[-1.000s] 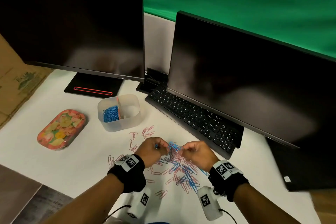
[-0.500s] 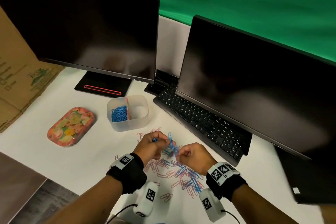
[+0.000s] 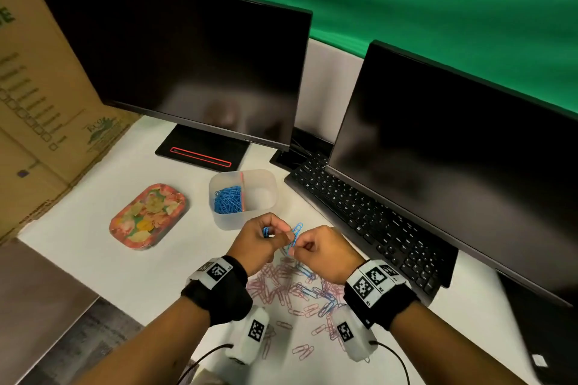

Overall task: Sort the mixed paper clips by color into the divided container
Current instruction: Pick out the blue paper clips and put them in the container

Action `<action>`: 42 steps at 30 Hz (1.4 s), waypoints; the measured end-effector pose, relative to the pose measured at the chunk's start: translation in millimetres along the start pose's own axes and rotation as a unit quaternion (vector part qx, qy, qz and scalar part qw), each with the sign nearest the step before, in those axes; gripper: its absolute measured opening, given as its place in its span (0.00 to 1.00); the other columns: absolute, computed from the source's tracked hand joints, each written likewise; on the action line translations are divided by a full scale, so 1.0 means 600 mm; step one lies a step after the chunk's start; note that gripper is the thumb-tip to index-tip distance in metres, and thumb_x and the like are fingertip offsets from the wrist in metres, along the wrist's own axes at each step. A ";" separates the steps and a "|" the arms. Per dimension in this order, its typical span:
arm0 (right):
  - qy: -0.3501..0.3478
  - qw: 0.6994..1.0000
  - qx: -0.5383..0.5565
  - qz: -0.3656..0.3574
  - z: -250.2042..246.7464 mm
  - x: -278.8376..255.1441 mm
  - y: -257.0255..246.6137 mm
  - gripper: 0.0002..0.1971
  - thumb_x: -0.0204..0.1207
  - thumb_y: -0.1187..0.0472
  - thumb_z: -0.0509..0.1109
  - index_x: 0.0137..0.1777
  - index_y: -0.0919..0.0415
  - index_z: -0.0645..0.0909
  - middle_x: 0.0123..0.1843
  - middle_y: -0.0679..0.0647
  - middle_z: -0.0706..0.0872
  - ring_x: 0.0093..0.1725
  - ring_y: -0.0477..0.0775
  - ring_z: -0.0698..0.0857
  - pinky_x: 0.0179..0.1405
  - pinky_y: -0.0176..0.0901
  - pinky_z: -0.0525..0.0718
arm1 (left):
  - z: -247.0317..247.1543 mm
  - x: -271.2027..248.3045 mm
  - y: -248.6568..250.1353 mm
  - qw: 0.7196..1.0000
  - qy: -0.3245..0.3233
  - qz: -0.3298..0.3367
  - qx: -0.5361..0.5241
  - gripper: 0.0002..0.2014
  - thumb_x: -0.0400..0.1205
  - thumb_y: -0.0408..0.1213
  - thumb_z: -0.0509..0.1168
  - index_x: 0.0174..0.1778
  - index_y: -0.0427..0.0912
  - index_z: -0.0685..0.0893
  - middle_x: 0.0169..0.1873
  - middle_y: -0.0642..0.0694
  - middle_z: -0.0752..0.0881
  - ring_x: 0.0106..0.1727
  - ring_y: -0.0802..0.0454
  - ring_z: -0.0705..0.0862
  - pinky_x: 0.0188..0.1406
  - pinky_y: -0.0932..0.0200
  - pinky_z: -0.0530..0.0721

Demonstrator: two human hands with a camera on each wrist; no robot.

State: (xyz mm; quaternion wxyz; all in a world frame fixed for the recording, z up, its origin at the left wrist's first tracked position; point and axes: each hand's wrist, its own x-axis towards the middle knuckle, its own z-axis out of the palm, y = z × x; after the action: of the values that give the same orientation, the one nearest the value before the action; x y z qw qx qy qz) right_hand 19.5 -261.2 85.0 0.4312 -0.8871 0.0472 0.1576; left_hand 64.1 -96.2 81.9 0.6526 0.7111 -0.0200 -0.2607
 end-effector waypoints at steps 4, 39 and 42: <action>0.012 0.998 0.061 0.024 0.005 0.007 0.004 0.02 0.73 0.57 0.75 0.41 0.52 0.90 0.34 0.47 0.90 0.32 0.35 0.82 0.37 0.29 0.80 | -0.038 0.022 0.024 0.997 0.072 0.020 0.013 0.05 0.76 0.28 0.72 0.43 0.38 0.83 0.31 0.46 0.78 0.17 0.62 0.70 0.17 0.71 0.69; 0.071 0.951 -0.206 0.217 0.066 -0.194 0.185 0.10 0.79 0.53 0.64 0.52 0.57 0.84 0.55 0.53 0.87 0.55 0.55 0.86 0.47 0.40 0.80 | 0.118 0.015 -0.116 0.726 -0.189 0.082 0.656 0.11 0.80 0.31 0.62 0.55 0.42 0.84 0.57 0.42 0.80 0.60 0.41 0.80 0.55 0.47 0.83; 0.074 0.959 -0.154 0.224 0.065 -0.191 0.193 0.07 0.78 0.57 0.66 0.45 0.55 0.85 0.51 0.53 0.89 0.50 0.53 0.87 0.43 0.38 0.81 | 0.114 0.020 -0.119 0.727 -0.189 0.078 0.656 0.12 0.78 0.29 0.62 0.56 0.41 0.83 0.57 0.42 0.79 0.60 0.42 0.79 0.56 0.47 0.84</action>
State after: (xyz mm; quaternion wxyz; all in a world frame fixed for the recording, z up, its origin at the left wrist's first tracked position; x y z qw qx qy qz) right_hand -123.7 -308.7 12.3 0.2382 -0.9187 0.2517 0.1894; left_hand 25.2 -152.8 9.9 0.0248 0.8941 -0.3638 -0.2601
